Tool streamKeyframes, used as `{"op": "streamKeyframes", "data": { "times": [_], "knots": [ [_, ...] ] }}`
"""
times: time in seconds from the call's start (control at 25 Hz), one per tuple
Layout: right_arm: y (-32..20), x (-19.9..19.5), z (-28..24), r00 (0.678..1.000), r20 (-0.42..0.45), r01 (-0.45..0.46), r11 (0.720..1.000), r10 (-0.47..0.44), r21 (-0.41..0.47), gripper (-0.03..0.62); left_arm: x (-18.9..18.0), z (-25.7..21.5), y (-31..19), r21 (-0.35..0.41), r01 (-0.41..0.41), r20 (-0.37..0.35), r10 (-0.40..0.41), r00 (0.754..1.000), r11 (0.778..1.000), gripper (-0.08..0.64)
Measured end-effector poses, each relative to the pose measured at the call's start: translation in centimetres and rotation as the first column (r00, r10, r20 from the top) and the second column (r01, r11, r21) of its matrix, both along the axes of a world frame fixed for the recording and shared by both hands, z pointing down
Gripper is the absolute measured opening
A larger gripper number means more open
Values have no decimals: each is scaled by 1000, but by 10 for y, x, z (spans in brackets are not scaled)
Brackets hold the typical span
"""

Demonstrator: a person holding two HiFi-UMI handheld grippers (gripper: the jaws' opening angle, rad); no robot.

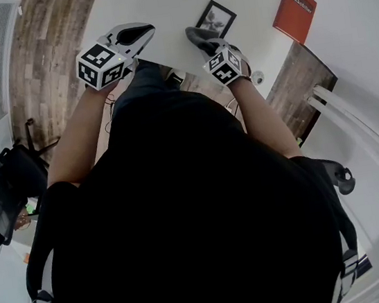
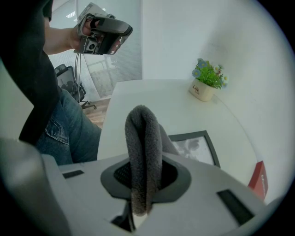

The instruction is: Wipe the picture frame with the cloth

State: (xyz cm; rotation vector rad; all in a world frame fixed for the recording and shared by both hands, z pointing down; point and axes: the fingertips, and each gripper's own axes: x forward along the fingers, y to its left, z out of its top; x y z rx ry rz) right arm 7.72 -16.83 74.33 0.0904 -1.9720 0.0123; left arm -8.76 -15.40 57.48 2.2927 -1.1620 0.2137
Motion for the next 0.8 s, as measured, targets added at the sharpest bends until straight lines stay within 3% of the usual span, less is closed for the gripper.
{"op": "streamKeyframes", "data": {
  "times": [0.4,0.8],
  "knots": [
    [-12,-2,-21,999,32,-15,999,14,39,43,1,-7,0,16,-5,-4,5,1000,1000,20],
    [-82,5,-46,994,61,-96,987,89,132,44,2,-7,-9,19,-6,-2,6,1000,1000,20]
  ]
}}
